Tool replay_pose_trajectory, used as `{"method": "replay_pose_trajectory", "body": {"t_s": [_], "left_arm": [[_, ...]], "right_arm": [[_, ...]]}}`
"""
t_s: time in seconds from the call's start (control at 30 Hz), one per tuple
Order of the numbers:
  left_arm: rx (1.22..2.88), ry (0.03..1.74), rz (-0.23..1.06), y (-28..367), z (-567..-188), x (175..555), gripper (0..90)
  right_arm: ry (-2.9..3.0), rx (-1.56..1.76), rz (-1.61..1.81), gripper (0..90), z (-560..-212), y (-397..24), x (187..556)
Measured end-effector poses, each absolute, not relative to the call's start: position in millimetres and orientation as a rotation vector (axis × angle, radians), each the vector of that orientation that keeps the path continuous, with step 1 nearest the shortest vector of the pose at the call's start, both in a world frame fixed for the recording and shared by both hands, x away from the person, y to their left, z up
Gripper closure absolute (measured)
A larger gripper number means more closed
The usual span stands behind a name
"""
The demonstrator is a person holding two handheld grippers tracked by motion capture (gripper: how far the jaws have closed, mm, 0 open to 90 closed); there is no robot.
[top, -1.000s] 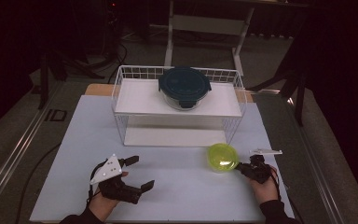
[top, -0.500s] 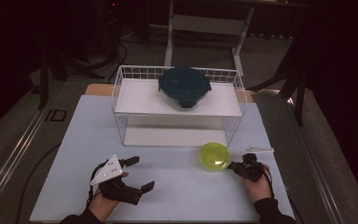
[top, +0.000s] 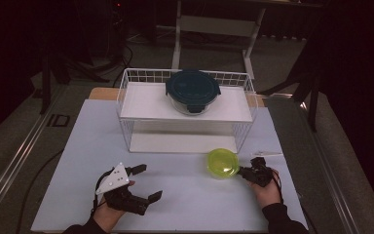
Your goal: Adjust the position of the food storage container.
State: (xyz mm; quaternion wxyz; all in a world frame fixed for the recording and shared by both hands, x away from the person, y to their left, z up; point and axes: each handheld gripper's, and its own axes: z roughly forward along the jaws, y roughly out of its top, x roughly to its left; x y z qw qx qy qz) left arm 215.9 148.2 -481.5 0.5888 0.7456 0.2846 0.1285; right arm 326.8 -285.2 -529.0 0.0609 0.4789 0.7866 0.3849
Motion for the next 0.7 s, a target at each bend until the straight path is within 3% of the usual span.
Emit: {"method": "replay_pose_trajectory", "body": {"t_s": [0.7], "left_arm": [[1.740, 0.659, 0.298, 149, -481, 214, 0.8]], "right_arm": [[2.477, 1.366, 1.199, 90.0, -530, -239, 333]]}}
